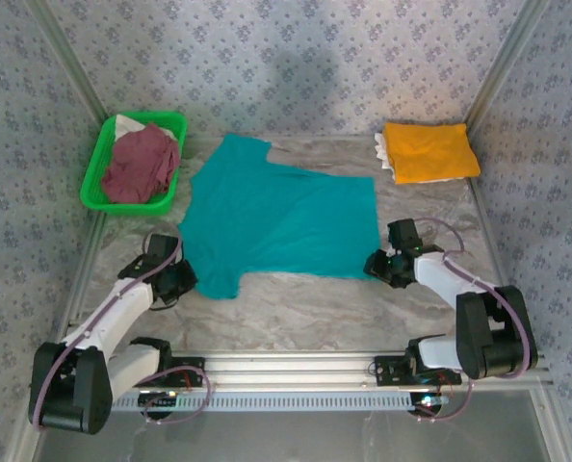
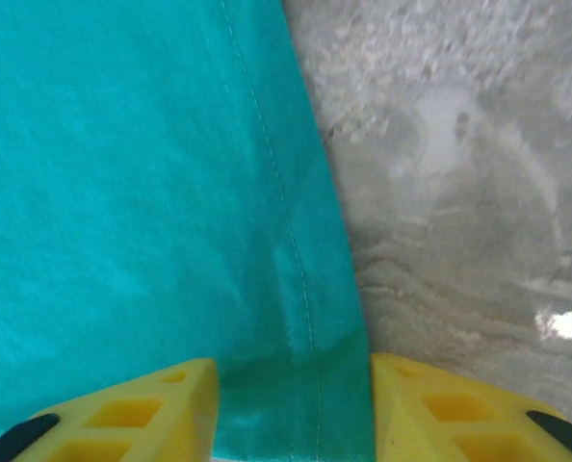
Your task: Fold and stack the t-shirts
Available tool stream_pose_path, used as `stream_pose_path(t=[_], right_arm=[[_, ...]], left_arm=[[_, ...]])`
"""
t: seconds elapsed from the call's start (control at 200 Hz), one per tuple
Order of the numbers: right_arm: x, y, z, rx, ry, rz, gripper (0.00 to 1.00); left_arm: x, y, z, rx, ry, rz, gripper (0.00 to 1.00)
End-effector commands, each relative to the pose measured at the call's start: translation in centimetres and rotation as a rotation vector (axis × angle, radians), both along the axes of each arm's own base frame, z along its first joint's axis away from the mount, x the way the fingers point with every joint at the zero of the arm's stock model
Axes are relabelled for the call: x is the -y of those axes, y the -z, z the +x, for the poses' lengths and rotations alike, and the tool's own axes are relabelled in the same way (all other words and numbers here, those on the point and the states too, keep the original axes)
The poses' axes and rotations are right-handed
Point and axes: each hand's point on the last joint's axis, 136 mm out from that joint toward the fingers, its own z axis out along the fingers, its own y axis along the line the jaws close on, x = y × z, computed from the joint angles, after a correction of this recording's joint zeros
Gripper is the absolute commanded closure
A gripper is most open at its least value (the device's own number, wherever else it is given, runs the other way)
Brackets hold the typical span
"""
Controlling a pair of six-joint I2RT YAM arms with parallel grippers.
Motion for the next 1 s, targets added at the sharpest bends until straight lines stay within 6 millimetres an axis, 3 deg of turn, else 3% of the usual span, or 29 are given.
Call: stream_pose_path(t=[0.0,0.08,0.26,0.425,0.57,0.71,0.79,0.994], right_arm=[[-0.4,1.0,-1.9,-0.078,-0.001,0.017,0.69],[-0.3,0.9,-1.6,-0.065,-0.001,0.012,0.84],[0.3,-0.8,-1.8,-0.017,0.012,-0.006,1.0],[0.8,-3.3,-2.8,0.016,0.028,-0.001,1.0],[1.3,-6.0,-3.6,0.043,0.028,-0.007,1.0],[1.6,-7.1,-4.3,0.049,0.05,0.016,1.0],[2.1,-6.9,-4.7,0.042,0.066,0.01,1.0],[2.0,-4.8,-4.5,-0.025,0.053,0.023,1.0]], left_arm=[[0.1,0.3,-0.5,-0.01,-0.005,-0.012,1.0],[0.2,0.2,-0.5,-0.009,-0.002,-0.014,1.0],[-0.1,-1.7,-0.8,0.036,0.003,-0.005,1.0],[-0.6,-4.1,-1.9,0.065,-0.011,0.0,1.0],[-0.3,-7.8,-2.3,0.157,-0.034,-0.056,1.0],[-0.7,-11.1,-3.1,0.226,-0.048,-0.061,1.0],[-1.0,-11.1,-3.4,0.215,-0.053,-0.042,1.0],[-0.2,-9.0,-2.3,0.149,-0.02,-0.051,1.0]])
